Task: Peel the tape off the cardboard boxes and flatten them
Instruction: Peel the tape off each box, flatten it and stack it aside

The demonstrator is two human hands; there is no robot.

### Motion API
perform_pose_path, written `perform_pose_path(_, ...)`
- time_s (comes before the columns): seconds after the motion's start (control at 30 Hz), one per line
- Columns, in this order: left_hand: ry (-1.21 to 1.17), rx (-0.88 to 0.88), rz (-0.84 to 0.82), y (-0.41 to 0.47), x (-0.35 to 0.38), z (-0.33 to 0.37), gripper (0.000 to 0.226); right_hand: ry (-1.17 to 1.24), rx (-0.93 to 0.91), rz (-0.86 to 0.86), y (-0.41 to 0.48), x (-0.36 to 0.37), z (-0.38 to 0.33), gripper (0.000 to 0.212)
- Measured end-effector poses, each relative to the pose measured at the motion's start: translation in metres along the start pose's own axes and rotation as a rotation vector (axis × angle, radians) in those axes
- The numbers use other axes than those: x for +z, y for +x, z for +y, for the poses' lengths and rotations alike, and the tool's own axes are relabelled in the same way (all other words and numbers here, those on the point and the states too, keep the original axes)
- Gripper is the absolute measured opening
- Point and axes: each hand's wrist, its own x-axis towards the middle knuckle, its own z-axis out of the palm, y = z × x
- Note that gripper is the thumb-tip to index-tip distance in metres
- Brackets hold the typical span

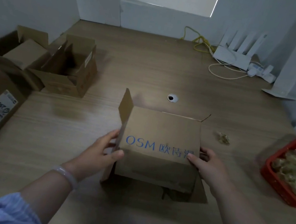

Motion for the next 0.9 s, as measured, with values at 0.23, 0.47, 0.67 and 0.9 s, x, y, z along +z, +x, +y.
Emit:
perform_pose_path(0.23,0.781,0.161,-0.053,0.019,0.026,0.001,0.075,0.071,0.073,-0.125,0.006,0.01,0.02,0.034)
perform_pose_path(0.47,1.009,0.089,-0.162,0.021,0.056,-0.042,0.083,-0.282,0.028,0.059,0.008,0.012,0.054,0.055)
perform_pose_path(0.67,1.107,0.105,-0.176,0.035,0.07,-0.077,0.094,-1.044,-0.28,-0.046,0.015,0.037,0.071,0.082)
perform_pose_path(0.9,1.103,0.19,-0.015,0.045,0.077,-0.097,0.071,-1.195,-0.429,-0.146,0.046,0.076,0.089,0.078)
